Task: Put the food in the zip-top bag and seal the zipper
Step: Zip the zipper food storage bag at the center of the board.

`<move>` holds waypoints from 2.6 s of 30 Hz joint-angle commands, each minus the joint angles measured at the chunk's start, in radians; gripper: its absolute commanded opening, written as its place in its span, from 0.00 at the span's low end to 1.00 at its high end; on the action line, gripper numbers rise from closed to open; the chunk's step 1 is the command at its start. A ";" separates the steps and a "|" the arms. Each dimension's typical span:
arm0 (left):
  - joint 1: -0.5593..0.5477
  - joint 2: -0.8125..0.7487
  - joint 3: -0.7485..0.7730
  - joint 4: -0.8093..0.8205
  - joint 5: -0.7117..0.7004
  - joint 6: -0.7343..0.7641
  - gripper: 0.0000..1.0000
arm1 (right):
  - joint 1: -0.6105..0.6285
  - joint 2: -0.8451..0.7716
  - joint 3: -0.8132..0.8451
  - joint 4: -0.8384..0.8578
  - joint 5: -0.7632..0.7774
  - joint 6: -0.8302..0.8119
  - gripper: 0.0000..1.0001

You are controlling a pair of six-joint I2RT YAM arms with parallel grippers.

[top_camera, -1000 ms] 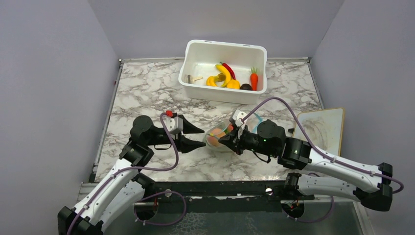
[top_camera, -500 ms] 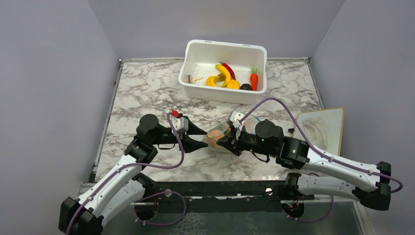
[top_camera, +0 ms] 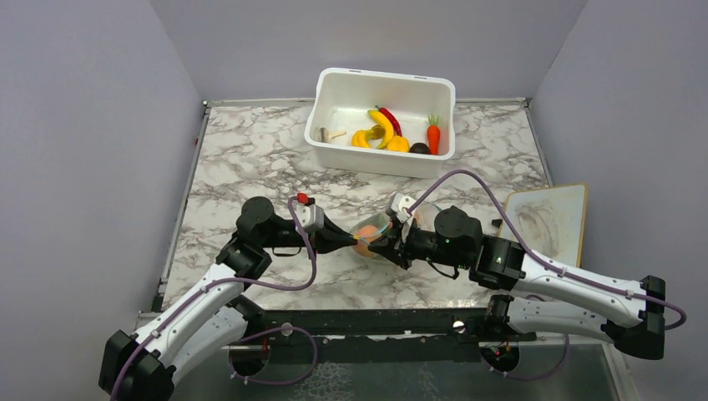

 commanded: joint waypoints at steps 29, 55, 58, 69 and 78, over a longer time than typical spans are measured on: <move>-0.009 -0.057 -0.039 0.090 0.057 -0.023 0.00 | 0.005 0.096 0.095 0.137 -0.094 -0.368 0.21; -0.012 -0.081 -0.037 0.092 0.046 -0.007 0.00 | 0.004 0.046 0.082 0.022 -0.069 -0.349 0.01; -0.012 -0.092 -0.036 0.092 0.035 0.003 0.00 | 0.005 0.034 0.096 -0.022 -0.049 -0.347 0.01; -0.012 -0.102 -0.040 0.093 0.018 0.016 0.00 | 0.004 -0.005 0.126 -0.163 -0.001 -0.339 0.01; -0.012 -0.127 -0.039 0.093 -0.004 0.023 0.00 | 0.004 -0.069 0.140 -0.276 0.076 -0.315 0.01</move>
